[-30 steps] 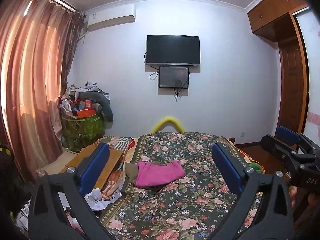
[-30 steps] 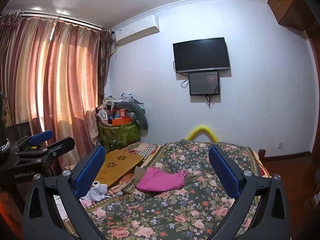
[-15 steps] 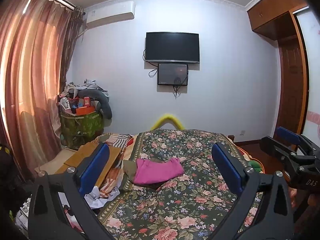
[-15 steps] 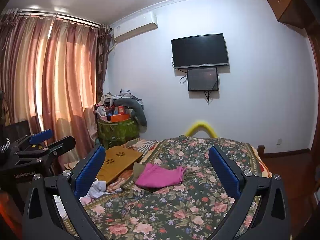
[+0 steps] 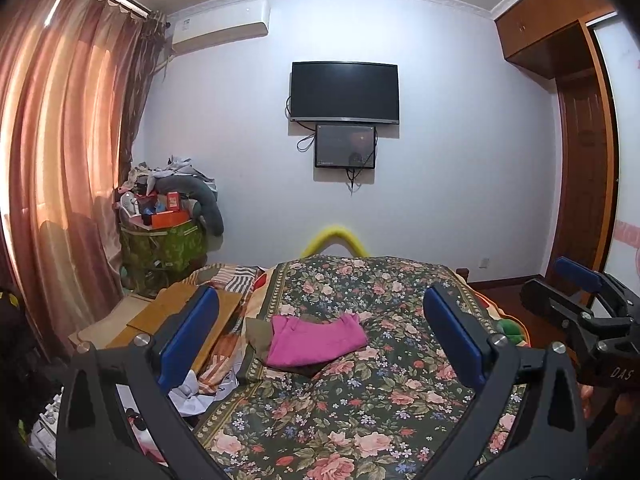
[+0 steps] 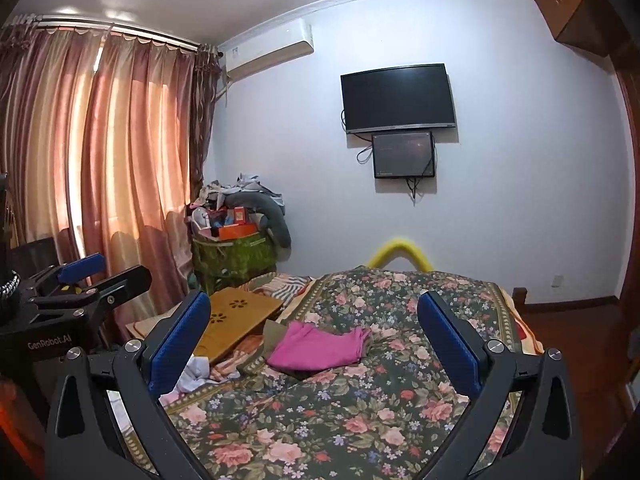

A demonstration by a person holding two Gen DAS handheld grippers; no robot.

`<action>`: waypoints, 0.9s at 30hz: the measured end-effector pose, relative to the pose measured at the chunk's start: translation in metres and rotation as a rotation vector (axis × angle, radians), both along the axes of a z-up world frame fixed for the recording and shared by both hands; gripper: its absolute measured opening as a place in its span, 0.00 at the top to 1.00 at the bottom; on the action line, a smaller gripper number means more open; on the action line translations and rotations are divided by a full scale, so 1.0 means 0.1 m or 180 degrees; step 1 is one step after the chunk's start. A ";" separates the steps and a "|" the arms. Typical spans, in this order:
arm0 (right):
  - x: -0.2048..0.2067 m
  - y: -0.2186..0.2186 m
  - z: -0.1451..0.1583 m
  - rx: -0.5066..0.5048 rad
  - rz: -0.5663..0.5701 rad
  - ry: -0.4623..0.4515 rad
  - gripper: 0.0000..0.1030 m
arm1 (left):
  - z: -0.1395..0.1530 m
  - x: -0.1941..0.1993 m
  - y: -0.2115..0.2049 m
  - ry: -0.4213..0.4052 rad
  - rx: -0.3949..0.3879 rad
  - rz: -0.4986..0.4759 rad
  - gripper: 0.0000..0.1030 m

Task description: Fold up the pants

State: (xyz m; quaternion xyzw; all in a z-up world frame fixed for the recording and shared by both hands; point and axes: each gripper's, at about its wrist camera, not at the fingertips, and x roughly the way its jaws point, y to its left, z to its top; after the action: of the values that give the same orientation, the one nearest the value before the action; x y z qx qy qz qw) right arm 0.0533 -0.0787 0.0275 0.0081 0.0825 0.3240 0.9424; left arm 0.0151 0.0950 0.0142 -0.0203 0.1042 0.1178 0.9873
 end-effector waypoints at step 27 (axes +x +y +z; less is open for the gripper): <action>0.02 -0.02 0.02 0.0030 -0.0017 0.0019 0.00 | -0.02 0.03 0.01 0.0033 -0.0065 -0.0088 0.00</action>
State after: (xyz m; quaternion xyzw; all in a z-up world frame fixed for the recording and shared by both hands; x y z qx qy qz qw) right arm 0.0553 -0.0804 0.0290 0.0137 0.0838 0.3219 0.9430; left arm 0.0180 0.0963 0.0120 -0.0283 0.1108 0.1031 0.9881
